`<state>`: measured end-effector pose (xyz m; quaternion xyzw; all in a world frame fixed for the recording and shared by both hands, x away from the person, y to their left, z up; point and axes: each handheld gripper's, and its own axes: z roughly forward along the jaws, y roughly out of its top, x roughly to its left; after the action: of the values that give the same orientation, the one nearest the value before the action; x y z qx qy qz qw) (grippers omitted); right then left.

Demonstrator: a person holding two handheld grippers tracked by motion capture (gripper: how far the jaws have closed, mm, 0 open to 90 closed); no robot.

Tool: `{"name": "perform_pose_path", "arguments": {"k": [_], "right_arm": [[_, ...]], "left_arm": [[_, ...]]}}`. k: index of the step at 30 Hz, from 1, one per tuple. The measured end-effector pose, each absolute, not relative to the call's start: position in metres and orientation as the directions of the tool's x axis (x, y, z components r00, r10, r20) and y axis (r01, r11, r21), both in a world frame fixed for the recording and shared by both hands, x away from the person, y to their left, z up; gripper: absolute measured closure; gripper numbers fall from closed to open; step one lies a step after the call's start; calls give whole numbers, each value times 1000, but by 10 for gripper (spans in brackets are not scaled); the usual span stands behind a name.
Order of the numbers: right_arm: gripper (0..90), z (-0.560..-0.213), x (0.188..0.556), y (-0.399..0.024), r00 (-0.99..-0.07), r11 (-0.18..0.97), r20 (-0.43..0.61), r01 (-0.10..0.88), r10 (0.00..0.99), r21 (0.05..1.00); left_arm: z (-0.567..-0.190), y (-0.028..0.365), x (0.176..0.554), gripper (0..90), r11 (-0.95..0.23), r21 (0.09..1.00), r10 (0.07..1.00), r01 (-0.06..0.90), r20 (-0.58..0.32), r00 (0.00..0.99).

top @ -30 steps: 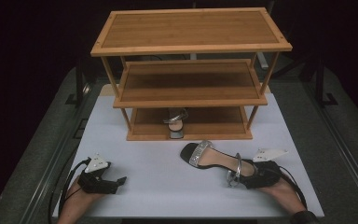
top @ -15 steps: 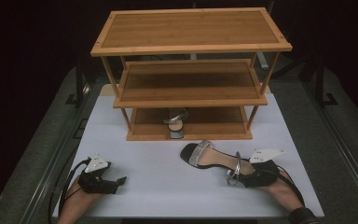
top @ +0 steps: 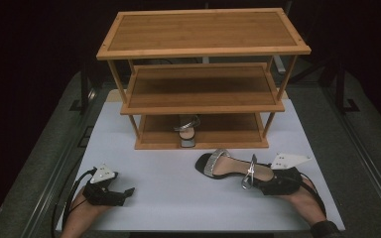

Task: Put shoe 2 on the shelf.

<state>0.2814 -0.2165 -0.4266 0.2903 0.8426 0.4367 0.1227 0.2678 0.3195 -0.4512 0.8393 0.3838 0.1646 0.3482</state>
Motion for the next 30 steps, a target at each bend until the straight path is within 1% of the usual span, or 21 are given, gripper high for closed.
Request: {"name": "perform_pose_path", "arguments": {"k": [9,13,21,30], "right_arm": [[388,-414,279,-231,-769,396,40,373,638,839],[388,-408,282,-233,-730,368,22,370,683,853],[388,-406,303,-220,-616,309,-13,377,787,873],[388,-413,333,-200,-544,287,-28,397,839,872]], "left_arm": [[-451,320,268,131,-462,711,759,530,9,651],[-451,319,268,131,-463,711,759,529,10,651],[-451,320,268,132,-464,710,759,530,10,651],[-451,320,268,131,-464,710,759,530,10,651]]}}
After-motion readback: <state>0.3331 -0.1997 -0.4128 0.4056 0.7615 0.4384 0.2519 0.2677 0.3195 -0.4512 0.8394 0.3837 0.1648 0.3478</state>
